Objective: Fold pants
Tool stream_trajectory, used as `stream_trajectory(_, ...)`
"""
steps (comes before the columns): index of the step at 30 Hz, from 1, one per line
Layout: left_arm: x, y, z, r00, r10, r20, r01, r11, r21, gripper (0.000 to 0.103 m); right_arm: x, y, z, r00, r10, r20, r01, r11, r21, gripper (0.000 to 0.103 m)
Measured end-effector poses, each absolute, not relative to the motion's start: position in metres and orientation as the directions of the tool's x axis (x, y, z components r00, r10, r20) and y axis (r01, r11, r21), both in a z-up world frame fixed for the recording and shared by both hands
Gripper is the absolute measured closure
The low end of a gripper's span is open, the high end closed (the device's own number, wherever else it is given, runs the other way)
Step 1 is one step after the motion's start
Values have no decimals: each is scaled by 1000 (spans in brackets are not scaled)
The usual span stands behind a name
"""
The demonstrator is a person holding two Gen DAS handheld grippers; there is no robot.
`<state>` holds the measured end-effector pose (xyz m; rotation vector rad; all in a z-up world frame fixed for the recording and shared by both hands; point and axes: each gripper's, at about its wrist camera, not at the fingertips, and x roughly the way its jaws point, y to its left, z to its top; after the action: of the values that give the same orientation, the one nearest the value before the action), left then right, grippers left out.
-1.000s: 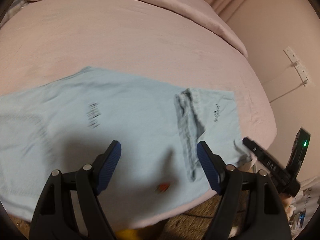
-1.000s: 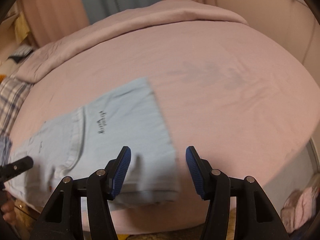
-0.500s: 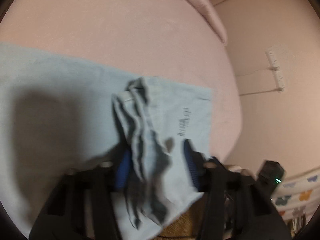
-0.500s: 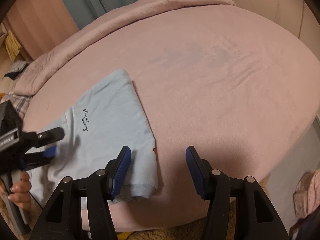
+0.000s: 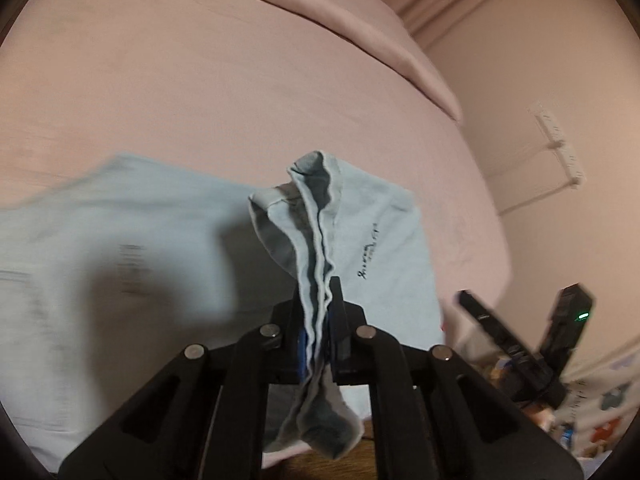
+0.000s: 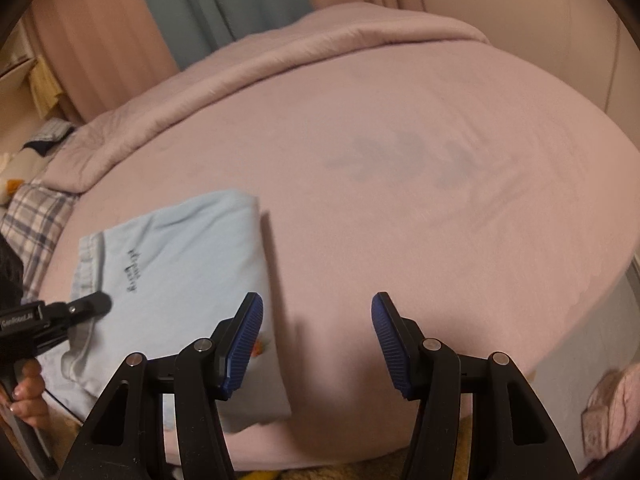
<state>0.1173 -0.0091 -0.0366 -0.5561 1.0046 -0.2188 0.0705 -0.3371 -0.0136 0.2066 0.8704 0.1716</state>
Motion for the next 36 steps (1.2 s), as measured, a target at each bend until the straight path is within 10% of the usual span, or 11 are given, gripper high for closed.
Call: stream_trajectory(36, 103, -19, -84, 467, -272, -841, -180, 902, -392, 80, 63, -289, -57, 478, 331, -813, -236, 941, 244, 58)
